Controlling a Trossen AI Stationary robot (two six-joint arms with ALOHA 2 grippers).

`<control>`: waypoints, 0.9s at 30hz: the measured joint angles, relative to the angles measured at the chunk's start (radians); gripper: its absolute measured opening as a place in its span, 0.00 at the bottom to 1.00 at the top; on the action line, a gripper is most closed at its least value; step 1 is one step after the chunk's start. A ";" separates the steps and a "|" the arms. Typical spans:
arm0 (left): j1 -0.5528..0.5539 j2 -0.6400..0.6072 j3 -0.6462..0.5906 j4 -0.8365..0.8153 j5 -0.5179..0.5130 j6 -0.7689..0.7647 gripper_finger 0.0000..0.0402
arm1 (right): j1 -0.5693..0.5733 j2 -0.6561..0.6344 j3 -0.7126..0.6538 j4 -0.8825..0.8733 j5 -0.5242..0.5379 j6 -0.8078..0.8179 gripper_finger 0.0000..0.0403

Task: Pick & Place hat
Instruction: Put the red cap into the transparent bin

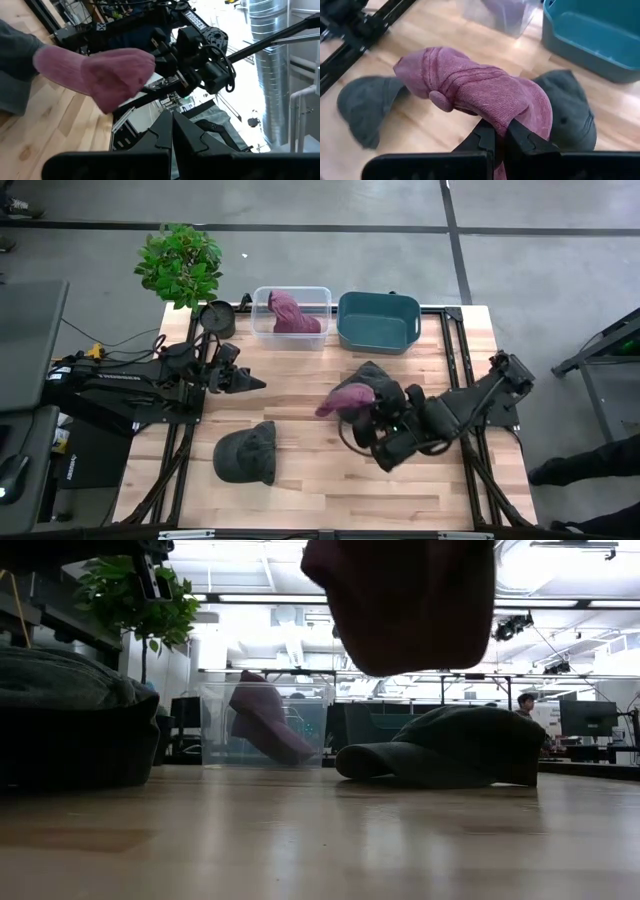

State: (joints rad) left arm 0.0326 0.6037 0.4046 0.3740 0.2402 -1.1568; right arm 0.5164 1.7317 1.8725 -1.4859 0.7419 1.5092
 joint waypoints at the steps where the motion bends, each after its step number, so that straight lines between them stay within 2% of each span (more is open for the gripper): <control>1: 0.000 0.000 0.000 0.003 -0.005 0.000 0.00 | -0.014 -0.001 0.000 0.006 0.010 -0.009 0.01; 11: 0.000 0.001 0.000 0.051 -0.125 0.104 0.00 | -0.146 -0.063 -0.001 0.167 0.136 -0.213 0.01; 15: 0.000 0.001 0.000 0.051 -0.193 0.163 0.05 | -0.194 -0.085 -0.001 0.242 0.157 -0.313 0.01; 19: 0.000 0.001 0.000 0.052 -0.245 0.202 0.16 | -0.241 -0.085 -0.003 0.333 0.127 -0.422 0.01; 27: 0.000 0.001 0.006 0.101 -0.277 0.262 0.49 | -0.322 -0.085 -0.004 0.405 0.062 -0.550 0.01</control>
State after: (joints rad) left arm 0.0322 0.6049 0.4106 0.4752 -0.0368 -0.8944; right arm 0.1945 1.6470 1.8687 -1.0814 0.8042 0.9595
